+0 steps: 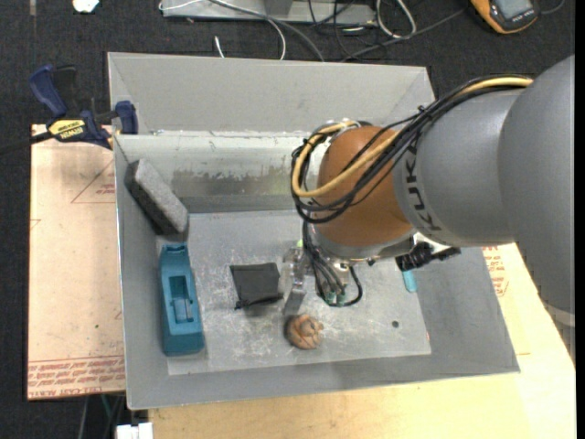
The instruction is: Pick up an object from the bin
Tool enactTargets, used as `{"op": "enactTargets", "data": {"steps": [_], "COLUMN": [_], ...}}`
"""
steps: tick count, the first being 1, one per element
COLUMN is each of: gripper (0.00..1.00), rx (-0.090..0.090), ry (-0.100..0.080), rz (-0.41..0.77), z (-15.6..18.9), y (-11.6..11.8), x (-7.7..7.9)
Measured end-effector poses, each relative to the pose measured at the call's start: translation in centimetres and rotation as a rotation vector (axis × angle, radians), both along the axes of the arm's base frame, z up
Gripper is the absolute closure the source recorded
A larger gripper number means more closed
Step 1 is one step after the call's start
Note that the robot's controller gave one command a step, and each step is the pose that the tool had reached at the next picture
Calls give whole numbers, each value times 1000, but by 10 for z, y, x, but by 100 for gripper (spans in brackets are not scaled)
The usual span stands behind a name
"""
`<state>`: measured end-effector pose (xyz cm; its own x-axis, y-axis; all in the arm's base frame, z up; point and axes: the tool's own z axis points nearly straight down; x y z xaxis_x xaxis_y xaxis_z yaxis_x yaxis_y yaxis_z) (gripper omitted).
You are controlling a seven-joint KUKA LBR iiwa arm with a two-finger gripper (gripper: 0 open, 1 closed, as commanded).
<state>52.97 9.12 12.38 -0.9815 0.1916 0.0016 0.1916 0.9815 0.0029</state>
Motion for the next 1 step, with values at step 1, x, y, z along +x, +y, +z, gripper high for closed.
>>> {"op": "enactTargets", "data": {"steps": [1], "gripper": [100], "rx": [-1], "ry": [2], "rz": [123], "z": [75], "y": [6], "x": [-9]}}
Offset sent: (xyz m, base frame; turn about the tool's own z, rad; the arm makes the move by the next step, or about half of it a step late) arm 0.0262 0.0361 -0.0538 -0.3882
